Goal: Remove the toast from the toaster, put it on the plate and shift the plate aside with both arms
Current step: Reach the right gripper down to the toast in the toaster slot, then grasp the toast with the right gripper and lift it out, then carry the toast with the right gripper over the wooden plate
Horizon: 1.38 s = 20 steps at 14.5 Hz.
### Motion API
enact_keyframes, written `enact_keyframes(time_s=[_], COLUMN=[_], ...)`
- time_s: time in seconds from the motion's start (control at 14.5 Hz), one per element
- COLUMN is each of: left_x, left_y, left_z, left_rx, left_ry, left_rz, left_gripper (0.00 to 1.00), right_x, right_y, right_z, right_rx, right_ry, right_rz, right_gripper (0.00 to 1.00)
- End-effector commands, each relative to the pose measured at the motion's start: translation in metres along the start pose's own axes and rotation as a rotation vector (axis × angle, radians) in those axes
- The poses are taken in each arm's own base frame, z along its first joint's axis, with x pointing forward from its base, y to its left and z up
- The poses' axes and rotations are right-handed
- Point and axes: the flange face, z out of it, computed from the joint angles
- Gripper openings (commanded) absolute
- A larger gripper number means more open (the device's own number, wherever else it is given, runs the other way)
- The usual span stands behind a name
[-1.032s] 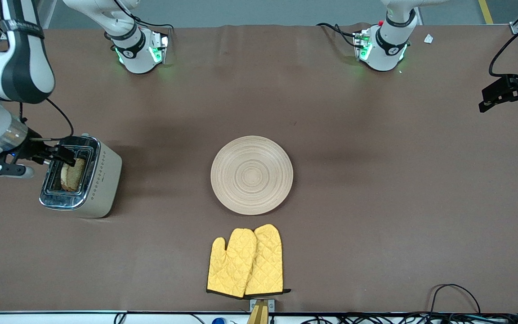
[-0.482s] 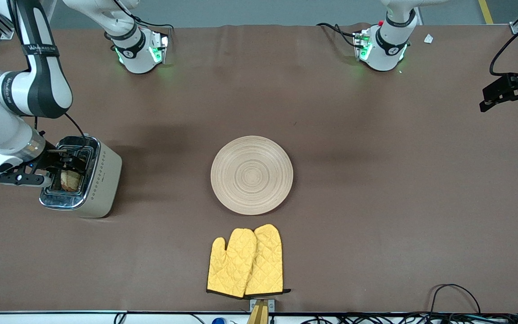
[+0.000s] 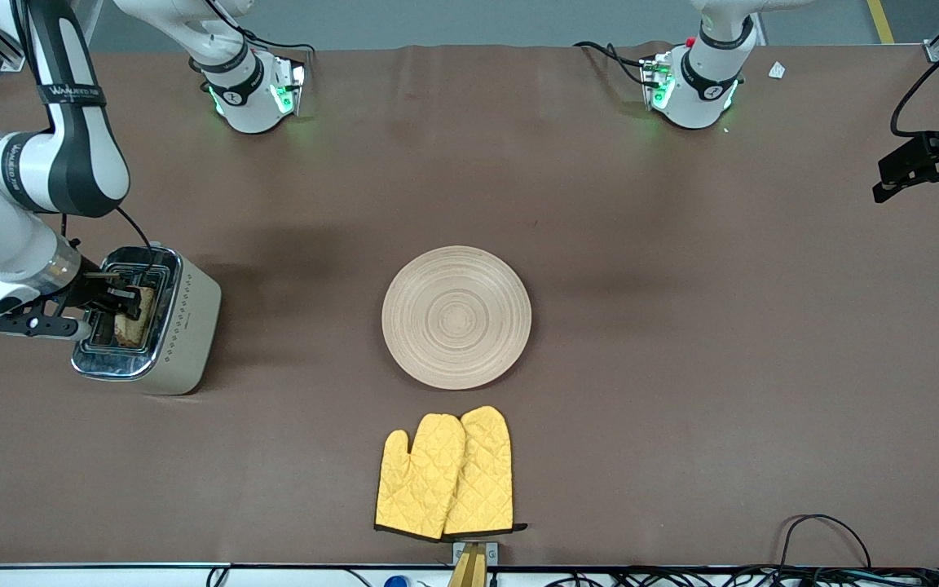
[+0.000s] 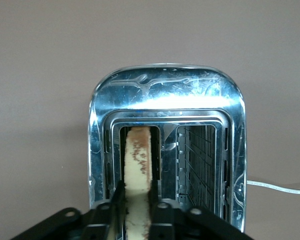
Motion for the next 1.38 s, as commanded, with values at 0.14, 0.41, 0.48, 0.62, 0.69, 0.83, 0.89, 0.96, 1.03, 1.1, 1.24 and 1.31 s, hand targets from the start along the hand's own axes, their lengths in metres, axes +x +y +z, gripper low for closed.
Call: enact_keyframes(time_s=[0.14,0.41,0.48,0.62,0.69,0.83,0.89,0.96,1.03,1.1,1.24,1.31], left_x=[-0.001,-0.001,-0.001,-0.001,-0.001,-0.001,0.0,0.0,0.0,0.0,0.0,0.0], left_y=[-0.002,-0.002,-0.002,-0.001,-0.001,-0.001,-0.001,-0.001,-0.002,-0.002,-0.002,-0.002], left_z=[-0.008,-0.007,-0.008,-0.007,-0.007,-0.007,-0.006,-0.006,-0.007,-0.007,-0.006,-0.006], left_rx=[0.024,0.024,0.024,0.022,0.023,0.022,0.022,0.022,0.022,0.022,0.02,0.02], left_ry=[0.007,0.006,0.007,0.006,0.006,0.006,0.003,0.003,0.004,0.004,0.004,0.004], left_rz=[0.005,0.005,0.005,0.006,0.006,0.008,0.007,0.008,0.006,0.013,0.019,0.02], left_gripper=[1.0,1.0,1.0,1.0,1.0,1.0,1.0,1.0,1.0,1.0,1.0,1.0], right_x=[0.009,0.032,0.036,0.038,0.037,0.036,0.035,0.034,0.032,0.031,0.031,0.03], right_y=[0.017,0.011,0.0,-0.03,-0.054,-0.103,-0.126,-0.151,-0.178,-0.203,-0.244,-0.266], right_z=[-0.032,-0.137,-0.153,-0.157,-0.156,-0.144,-0.135,-0.124,-0.106,-0.094,-0.078,-0.07], right_rx=[-0.016,-0.154,-0.174,-0.171,-0.166,-0.148,-0.14,-0.137,-0.142,-0.141,-0.099,-0.06], right_ry=[0.004,-0.036,-0.025,-0.009,-0.001,0.0,-0.004,-0.01,-0.027,-0.03,0.008,0.032], right_rz=[-0.05,-0.107,-0.121,-0.072,-0.041,0.042,0.08,0.114,0.129,0.146,0.21,0.229], right_gripper=[0.0,0.0,0.0,0.0,0.0,0.0,0.0,0.0,0.0,0.0,0.0,0.0])
